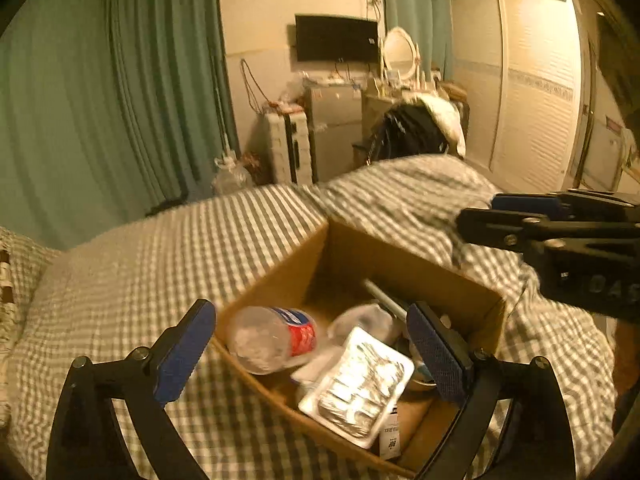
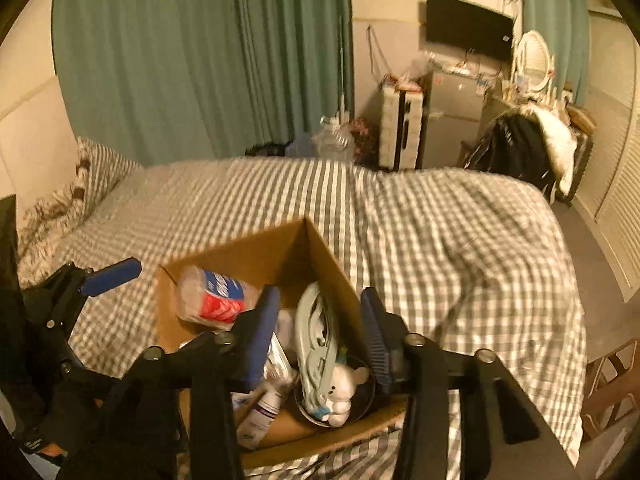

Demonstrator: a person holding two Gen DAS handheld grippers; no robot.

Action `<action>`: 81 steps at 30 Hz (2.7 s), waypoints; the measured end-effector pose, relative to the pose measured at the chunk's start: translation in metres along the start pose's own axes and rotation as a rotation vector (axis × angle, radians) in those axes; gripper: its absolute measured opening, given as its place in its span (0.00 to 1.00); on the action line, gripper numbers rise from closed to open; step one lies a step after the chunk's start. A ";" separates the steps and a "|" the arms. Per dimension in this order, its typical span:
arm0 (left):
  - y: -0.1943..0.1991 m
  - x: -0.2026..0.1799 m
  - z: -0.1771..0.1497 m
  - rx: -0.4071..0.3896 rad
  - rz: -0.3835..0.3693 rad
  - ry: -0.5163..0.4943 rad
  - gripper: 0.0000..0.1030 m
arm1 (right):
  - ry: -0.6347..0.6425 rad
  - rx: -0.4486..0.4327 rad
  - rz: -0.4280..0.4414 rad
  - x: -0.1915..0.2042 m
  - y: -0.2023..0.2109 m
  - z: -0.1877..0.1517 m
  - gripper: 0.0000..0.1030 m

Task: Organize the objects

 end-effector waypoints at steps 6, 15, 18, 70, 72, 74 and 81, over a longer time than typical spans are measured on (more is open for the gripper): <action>0.069 0.021 0.033 -0.104 0.035 0.029 1.00 | 0.015 -0.119 -0.037 0.023 0.082 0.029 0.58; 0.170 0.064 0.048 -0.222 0.112 0.053 1.00 | 0.035 -0.287 -0.065 0.073 0.201 0.045 0.91; 0.194 0.076 0.042 -0.235 0.134 0.060 1.00 | 0.030 -0.330 -0.080 0.087 0.227 0.037 0.97; 0.176 0.097 -0.088 -0.191 0.314 0.161 1.00 | -0.002 -0.247 -0.191 0.112 0.114 -0.110 1.00; 0.176 0.097 -0.088 -0.190 0.314 0.161 1.00 | -0.003 -0.250 -0.192 0.112 0.115 -0.110 1.00; 0.175 0.096 -0.088 -0.187 0.313 0.160 1.00 | -0.004 -0.253 -0.191 0.112 0.116 -0.110 1.00; 0.175 0.094 -0.088 -0.185 0.312 0.156 1.00 | -0.010 -0.253 -0.191 0.111 0.116 -0.110 1.00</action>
Point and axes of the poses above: each gripper's, at about its wrist camera, not at the fingertips, and y roughly against the way its jaws point, x to its left, z to its top, the point moved 3 cm from there along -y, roughly the way its jaws point, and after that the axes turned 5 degrees about -x, right-handed, at the moved point
